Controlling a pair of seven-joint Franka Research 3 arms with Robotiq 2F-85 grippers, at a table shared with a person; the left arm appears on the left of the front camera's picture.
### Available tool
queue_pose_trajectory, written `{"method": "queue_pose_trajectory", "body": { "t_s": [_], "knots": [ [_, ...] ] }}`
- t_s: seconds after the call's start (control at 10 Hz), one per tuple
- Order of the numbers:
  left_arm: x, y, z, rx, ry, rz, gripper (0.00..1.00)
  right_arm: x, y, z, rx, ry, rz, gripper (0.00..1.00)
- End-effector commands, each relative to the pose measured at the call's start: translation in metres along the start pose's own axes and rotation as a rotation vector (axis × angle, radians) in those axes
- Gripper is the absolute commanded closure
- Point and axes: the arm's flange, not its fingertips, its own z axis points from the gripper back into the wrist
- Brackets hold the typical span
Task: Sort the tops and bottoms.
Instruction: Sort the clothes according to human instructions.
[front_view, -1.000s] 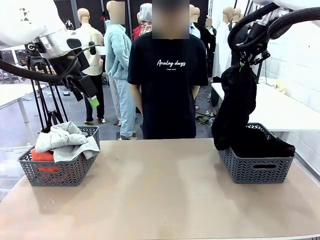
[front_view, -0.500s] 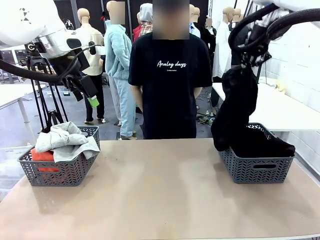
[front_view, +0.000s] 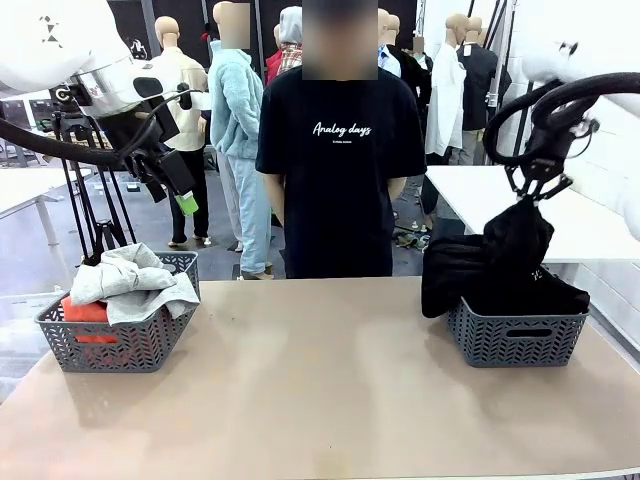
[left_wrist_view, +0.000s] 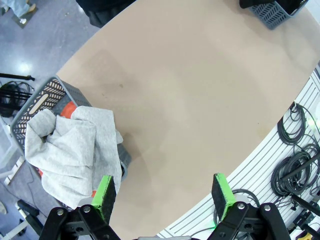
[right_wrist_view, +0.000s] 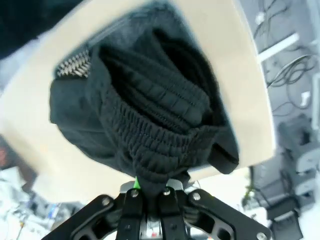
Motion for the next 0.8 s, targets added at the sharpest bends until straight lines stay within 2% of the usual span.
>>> {"method": "queue_pose_trajectory", "body": {
  "t_s": [0.0, 0.3, 0.4, 0.6, 0.7],
  "knots": [
    [-0.001, 0.000, 0.002, 0.002, -0.002, 0.000, 0.00, 0.016, 0.028, -0.026, 0.055, 0.087, 0.001, 1.00],
    [-0.001, 0.000, 0.002, 0.002, -0.002, 0.000, 0.00, 0.015, 0.034, -0.085, -0.017, 0.131, 0.007, 1.00],
    [-0.001, 0.000, 0.002, 0.002, -0.002, 0.000, 0.00, 0.011, 0.034, -0.094, -0.028, 0.110, 0.023, 1.00],
    [-0.001, 0.000, 0.002, 0.002, -0.002, 0.000, 0.00, 0.003, 0.037, -0.089, -0.059, 0.050, 0.088, 1.00],
    [-0.001, 0.000, 0.002, 0.002, -0.002, 0.000, 0.00, -0.004, 0.040, -0.083, -0.124, 0.051, 0.155, 0.93]
  ]
}}
